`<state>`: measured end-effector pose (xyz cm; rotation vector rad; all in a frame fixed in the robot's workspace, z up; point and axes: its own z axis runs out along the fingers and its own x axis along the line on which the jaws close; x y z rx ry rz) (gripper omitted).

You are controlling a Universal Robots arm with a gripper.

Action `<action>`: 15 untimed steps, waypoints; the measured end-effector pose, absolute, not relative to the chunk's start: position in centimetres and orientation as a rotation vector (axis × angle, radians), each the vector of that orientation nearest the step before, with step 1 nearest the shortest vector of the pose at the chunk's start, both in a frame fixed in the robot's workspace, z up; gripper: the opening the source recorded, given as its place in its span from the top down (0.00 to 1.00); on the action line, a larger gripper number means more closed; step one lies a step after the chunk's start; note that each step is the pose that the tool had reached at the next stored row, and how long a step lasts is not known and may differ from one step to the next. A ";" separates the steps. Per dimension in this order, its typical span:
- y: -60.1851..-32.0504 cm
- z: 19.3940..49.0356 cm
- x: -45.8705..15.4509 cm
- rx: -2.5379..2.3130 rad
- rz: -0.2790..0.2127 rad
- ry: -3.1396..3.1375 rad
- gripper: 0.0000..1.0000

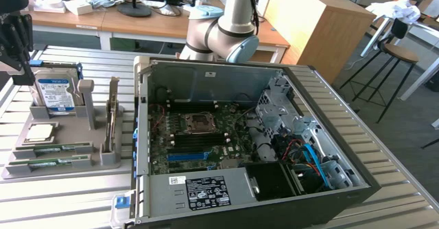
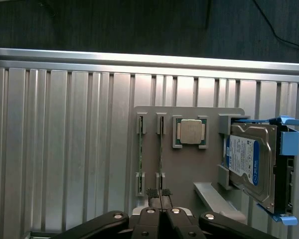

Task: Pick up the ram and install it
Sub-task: 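Pick up the ram and move it above insertion slot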

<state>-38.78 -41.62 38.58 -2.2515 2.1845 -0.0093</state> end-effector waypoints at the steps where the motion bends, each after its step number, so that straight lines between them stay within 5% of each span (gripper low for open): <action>1: -41.6 38.6 -38.8 -2.252 -0.009 2.184 0.90; 6: -41.6 38.6 -38.8 -2.251 -0.009 2.184 0.83; 8: -41.6 38.6 -38.8 -2.252 -0.009 2.184 0.70; 15: -41.6 38.2 -38.8 -2.250 -0.007 2.183 0.70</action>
